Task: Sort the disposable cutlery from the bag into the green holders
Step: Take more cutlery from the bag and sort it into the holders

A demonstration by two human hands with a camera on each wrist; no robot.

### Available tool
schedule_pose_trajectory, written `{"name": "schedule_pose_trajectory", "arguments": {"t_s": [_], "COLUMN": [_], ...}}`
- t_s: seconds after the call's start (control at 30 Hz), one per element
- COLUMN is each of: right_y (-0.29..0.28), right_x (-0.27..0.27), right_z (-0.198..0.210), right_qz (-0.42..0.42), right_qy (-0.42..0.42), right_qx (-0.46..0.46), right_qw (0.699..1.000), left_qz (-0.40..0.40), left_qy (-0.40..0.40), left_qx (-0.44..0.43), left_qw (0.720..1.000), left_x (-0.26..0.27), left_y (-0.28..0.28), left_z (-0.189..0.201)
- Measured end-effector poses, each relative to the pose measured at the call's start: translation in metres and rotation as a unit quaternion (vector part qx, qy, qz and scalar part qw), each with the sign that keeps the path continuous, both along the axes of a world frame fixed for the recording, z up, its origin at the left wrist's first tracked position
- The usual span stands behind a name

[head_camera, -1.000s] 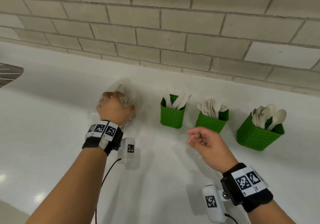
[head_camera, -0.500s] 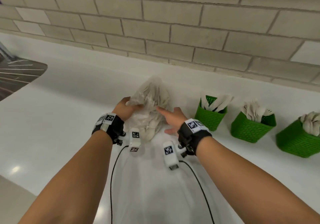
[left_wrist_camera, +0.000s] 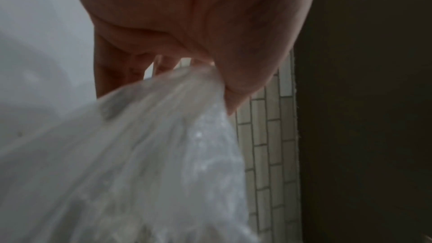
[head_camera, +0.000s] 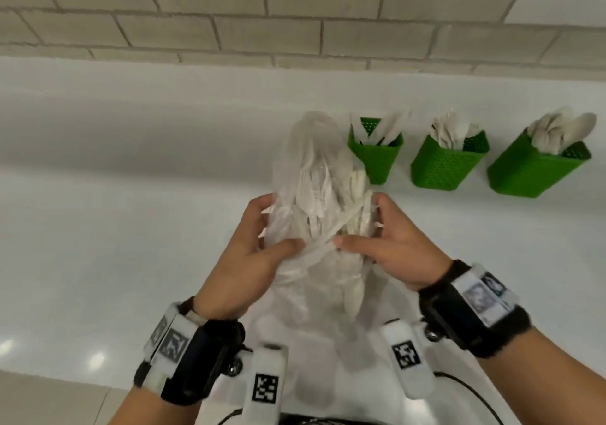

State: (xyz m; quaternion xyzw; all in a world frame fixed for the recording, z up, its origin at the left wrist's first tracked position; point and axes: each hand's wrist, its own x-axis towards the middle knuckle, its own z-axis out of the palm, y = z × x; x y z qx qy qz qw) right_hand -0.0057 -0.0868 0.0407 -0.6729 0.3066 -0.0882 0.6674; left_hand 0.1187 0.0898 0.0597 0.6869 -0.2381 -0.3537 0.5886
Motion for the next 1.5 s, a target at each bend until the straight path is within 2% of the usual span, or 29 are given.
{"name": "schedule_pose_trajectory", "arguments": {"t_s": [0.27, 0.37, 0.47, 0.63, 0.73, 0.83, 0.87, 0.93, 1.0, 1.07, 1.13, 1.2, 1.3, 1.37, 1.43, 1.5], "right_y": [-0.041, -0.061, -0.077, -0.094, -0.1, -0.091, -0.085, -0.08, -0.077, -0.077, -0.077, -0.077, -0.077, -0.084, -0.094, -0.104], "right_x": [-0.119, -0.154, -0.179, -0.198, -0.201, -0.194, -0.19, -0.182, -0.176, -0.173, -0.169, -0.161, -0.151, -0.153, -0.158, -0.161], "right_z": [0.017, 0.008, -0.015, -0.044, -0.046, -0.028, -0.02, -0.015, -0.014, -0.002, 0.025, 0.066, 0.133, 0.158, 0.155, 0.136], "right_qz": [-0.076, -0.081, -0.07, -0.015, -0.018, -0.081, -0.06, 0.028, 0.063, 0.036, 0.007, 0.002, 0.05, 0.06, 0.025, -0.007], "right_qy": [-0.01, 0.0, 0.051, 0.126, 0.133, 0.045, 0.025, 0.053, 0.09, 0.067, 0.004, -0.083, -0.239, -0.292, -0.247, -0.164], "right_qx": [-0.026, -0.026, -0.041, -0.086, -0.195, -0.252, -0.258, -0.278, -0.303, -0.268, -0.211, -0.168, -0.139, -0.121, -0.176, -0.246], "right_qw": [0.997, 0.996, 0.995, 0.988, 0.971, 0.963, 0.964, 0.959, 0.947, 0.96, 0.977, 0.982, 0.96, 0.947, 0.953, 0.955], "left_qz": [-0.091, -0.095, -0.074, 0.019, 0.053, 0.002, -0.025, -0.042, -0.021, 0.009, -0.007, -0.066, -0.167, -0.187, -0.197, -0.148], "left_qy": [-0.013, 0.002, 0.009, 0.011, 0.038, 0.077, 0.074, 0.076, 0.087, 0.07, 0.004, -0.063, -0.117, -0.138, -0.15, -0.156], "left_qx": [-0.011, 0.004, 0.045, 0.124, 0.169, 0.182, 0.185, 0.161, 0.1, 0.027, -0.026, -0.081, -0.138, -0.159, -0.183, -0.187], "left_qw": [0.996, 0.995, 0.996, 0.992, 0.984, 0.98, 0.98, 0.983, 0.991, 0.997, 1.0, 0.993, 0.969, 0.96, 0.951, 0.958], "left_x": [-0.089, -0.118, -0.132, -0.133, -0.13, -0.132, -0.135, -0.137, -0.136, -0.13, -0.125, -0.129, -0.149, -0.152, -0.147, -0.14], "left_y": [-0.063, -0.084, -0.111, -0.141, -0.143, -0.143, -0.142, -0.14, -0.136, -0.133, -0.136, -0.149, -0.169, -0.175, -0.175, -0.176], "left_z": [0.014, 0.01, -0.011, -0.053, -0.062, -0.062, -0.059, -0.056, -0.041, -0.012, 0.033, 0.084, 0.148, 0.166, 0.162, 0.139]}}
